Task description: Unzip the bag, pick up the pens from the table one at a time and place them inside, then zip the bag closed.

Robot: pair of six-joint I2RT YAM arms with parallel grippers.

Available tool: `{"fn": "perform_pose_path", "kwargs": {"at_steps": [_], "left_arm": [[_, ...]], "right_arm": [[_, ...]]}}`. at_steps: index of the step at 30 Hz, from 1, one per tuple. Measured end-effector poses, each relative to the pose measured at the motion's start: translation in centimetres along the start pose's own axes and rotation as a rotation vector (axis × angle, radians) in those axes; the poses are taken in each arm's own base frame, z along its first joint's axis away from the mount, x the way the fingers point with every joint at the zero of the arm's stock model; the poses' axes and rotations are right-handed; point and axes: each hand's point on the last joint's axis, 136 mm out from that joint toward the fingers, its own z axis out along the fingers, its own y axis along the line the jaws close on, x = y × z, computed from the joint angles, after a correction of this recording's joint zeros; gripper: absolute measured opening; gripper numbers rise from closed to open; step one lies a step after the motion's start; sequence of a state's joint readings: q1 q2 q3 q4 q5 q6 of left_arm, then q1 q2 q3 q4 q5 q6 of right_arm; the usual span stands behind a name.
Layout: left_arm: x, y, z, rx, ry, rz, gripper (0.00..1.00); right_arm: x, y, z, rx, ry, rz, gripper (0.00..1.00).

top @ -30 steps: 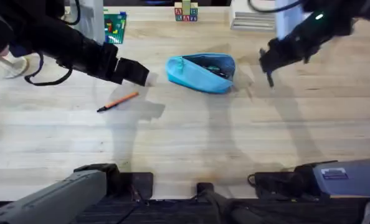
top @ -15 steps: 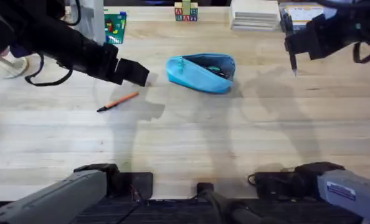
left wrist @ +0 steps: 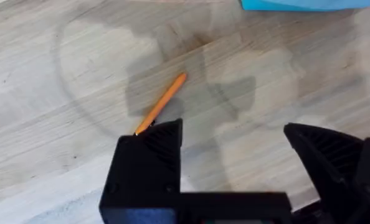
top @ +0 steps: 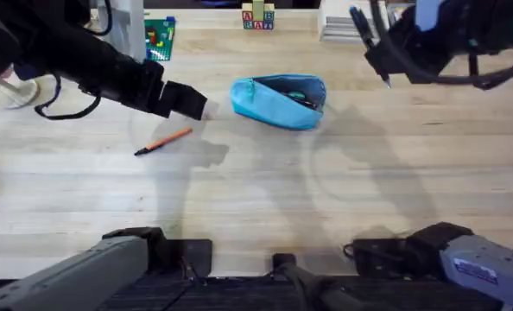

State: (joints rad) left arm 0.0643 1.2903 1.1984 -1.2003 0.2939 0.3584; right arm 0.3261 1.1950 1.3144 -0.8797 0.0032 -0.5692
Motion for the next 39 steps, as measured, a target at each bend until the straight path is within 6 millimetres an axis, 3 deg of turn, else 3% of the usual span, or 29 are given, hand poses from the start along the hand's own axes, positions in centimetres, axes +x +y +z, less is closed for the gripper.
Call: {"fn": "perform_pose_path", "kwargs": {"at_steps": [8,16,33,39], "left_arm": [[0.0,0.0,0.0,0.0,0.0,0.0,0.995],[0.0,0.0,0.0,0.0,0.001,0.0,0.995],[0.0,0.0,0.0,0.0,0.0,0.0,0.995],[0.0,0.0,0.0,0.0,0.0,0.0,0.995]], "right_arm": [[-2.0,2.3,0.2,-0.102,-0.091,-0.169,0.033],[-3.3,3.9,1.8,-0.21,-0.15,-0.228,0.033],[-4.8,4.0,2.1,-0.221,-0.221,-0.294,0.033],[-4.2,4.3,4.1,-0.256,-0.18,-0.294,0.033]]}}
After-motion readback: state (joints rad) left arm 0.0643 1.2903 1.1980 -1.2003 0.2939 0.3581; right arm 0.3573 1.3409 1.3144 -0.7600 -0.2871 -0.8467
